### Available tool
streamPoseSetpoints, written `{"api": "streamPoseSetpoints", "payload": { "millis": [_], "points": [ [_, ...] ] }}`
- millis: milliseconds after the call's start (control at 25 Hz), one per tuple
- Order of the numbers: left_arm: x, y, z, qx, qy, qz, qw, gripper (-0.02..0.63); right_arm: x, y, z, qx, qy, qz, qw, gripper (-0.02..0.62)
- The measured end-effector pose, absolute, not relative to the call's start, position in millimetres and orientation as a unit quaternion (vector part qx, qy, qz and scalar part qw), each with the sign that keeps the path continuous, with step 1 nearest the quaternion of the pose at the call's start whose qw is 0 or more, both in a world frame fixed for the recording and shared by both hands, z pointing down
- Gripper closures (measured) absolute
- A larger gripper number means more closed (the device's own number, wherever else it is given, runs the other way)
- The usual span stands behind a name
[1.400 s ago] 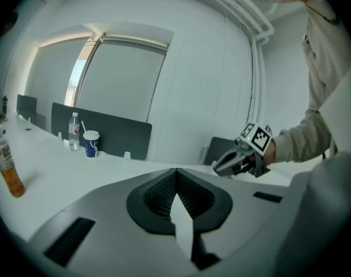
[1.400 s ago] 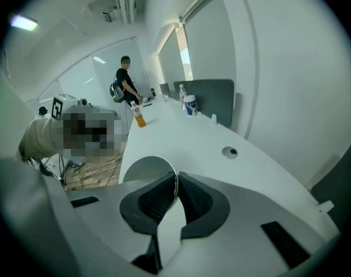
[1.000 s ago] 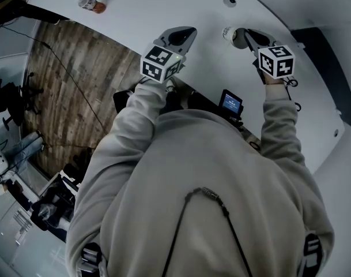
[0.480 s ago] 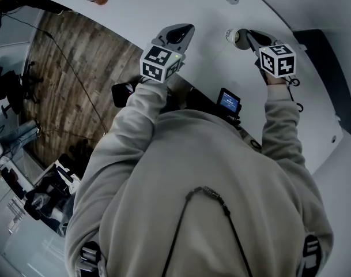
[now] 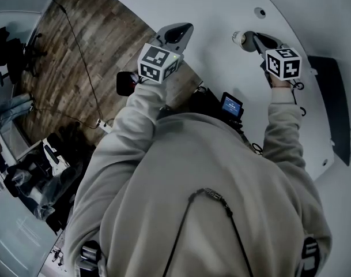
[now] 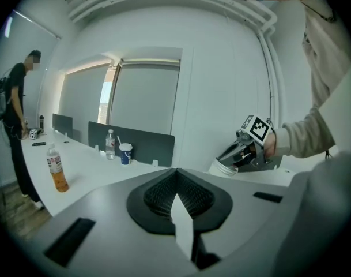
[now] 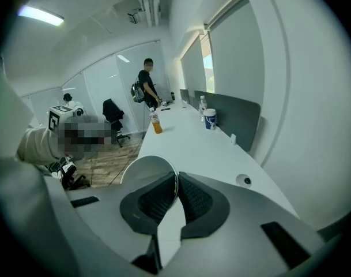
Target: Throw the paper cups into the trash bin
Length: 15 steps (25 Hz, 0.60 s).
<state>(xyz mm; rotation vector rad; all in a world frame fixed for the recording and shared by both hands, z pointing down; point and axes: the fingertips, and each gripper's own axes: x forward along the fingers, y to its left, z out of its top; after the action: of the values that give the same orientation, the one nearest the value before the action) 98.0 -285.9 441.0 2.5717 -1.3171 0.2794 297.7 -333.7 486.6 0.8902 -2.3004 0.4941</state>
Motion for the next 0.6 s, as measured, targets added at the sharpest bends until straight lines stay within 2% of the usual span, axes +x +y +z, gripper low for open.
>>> {"api": "streamPoseSetpoints", "payload": {
  "millis": [160,360,600],
  "points": [
    [46.5,-256.2,435.2,0.862,-0.486,0.061,0.126,0.603,242.1,-317.2,475.5,0.304,-0.882,0.156,0.324,0.555],
    [-11.7,-213.8,432.1,0.838,-0.532,0.078,0.096,0.603,176.7,-296.7,466.1,0.26,-0.896,0.128,0.335,0.555],
    [-136.5,-132.3,413.3,0.788,-0.603,0.04,0.121,0.603,54.7,-248.1,437.7,0.196,-0.911,0.094,0.349,0.555]
  ]
}}
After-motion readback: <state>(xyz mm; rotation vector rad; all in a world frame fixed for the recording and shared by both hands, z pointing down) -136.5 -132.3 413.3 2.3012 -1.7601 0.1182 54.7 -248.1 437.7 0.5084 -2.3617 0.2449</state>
